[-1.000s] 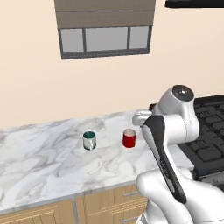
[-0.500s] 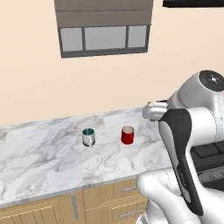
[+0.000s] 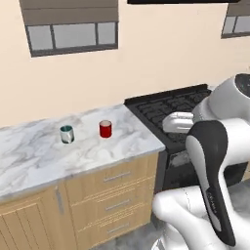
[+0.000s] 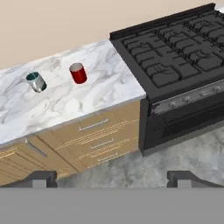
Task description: Clear the mugs and bowl far away from the sink.
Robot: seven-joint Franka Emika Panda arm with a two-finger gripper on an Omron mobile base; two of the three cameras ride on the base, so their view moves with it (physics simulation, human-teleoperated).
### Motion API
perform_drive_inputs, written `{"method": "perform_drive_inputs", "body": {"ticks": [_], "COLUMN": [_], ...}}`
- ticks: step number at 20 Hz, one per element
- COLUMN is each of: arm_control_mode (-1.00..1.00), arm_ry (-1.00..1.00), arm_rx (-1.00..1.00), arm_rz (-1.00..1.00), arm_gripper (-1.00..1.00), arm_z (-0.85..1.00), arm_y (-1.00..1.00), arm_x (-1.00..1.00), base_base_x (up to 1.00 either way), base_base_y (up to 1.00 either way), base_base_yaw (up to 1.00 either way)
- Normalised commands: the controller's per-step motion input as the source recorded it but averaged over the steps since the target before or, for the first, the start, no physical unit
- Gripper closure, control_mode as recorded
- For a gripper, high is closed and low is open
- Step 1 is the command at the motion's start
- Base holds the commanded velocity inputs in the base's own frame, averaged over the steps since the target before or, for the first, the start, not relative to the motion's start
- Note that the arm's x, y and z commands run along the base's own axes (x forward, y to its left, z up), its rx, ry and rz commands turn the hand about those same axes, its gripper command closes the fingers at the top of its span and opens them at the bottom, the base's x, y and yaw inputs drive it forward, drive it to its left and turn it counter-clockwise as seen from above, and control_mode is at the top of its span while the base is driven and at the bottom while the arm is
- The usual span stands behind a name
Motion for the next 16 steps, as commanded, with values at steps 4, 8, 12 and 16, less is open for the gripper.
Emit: {"method": "perform_drive_inputs", "body": {"ticks": [4,8,12,16], "arm_control_mode": [1.00,1.00,1.00,1.00], "arm_ry": [0.00,0.00,0.00,0.00], "arm_rx": [0.00,0.00,0.00,0.00], "arm_rz": [0.00,0.00,0.00,0.00], "arm_gripper": [-1.00,-1.00,-1.00,-1.00], "arm_z": [0.00,0.00,0.00,0.00], "arm_y": [0.00,0.00,0.00,0.00], "arm_x": [0.00,0.00,0.00,0.00], "base_base_x": [0.00,0.00,0.00,0.00], "base_base_y": [0.00,0.00,0.00,0.00], "base_base_yaw": [-0.98,-0.99,-1.00,-1.00]}}
